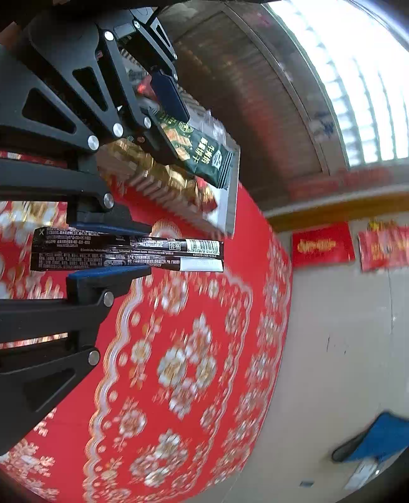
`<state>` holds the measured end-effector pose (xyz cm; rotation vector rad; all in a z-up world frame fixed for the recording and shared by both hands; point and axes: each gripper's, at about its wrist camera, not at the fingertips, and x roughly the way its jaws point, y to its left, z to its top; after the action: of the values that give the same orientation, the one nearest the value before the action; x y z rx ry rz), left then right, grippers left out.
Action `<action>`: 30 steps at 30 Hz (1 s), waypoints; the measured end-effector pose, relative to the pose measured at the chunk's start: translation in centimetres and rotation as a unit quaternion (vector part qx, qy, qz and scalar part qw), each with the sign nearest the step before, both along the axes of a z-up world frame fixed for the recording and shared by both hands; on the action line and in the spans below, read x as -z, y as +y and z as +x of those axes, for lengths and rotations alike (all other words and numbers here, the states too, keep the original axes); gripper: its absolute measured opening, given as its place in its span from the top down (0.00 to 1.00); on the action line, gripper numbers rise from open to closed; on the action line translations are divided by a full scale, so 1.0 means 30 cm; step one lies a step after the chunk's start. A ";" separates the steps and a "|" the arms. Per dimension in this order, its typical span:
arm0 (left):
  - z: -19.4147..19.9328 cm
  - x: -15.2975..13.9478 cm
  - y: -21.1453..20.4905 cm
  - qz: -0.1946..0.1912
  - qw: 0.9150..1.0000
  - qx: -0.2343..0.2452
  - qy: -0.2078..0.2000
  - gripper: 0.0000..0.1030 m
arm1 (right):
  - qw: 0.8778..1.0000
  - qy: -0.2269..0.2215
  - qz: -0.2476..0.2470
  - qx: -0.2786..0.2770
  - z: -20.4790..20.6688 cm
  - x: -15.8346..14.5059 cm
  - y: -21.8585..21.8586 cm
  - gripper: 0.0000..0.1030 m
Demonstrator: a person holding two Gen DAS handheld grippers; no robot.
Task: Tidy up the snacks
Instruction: 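Carry the green cracker packet and chocolate bar over the white tray with both tools, then open both tools to drop the cracker packet and chocolate bar into the tray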
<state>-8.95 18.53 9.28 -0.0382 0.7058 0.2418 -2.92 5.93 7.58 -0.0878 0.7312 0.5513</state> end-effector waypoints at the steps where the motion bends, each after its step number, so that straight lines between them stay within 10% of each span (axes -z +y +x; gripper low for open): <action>1: -0.006 -0.001 0.019 -0.001 1.000 -0.006 0.000 0.54 | 1.000 -0.001 -0.002 -0.007 -0.003 -0.002 0.027 0.83; 30: -0.138 0.147 0.383 -0.031 0.992 -0.114 0.037 0.52 | 0.990 0.086 0.014 -0.112 -0.007 0.107 0.398 0.72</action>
<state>-13.10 30.03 4.86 -0.1705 0.7822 0.4429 -3.15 17.87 4.38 -0.0986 0.8869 0.7909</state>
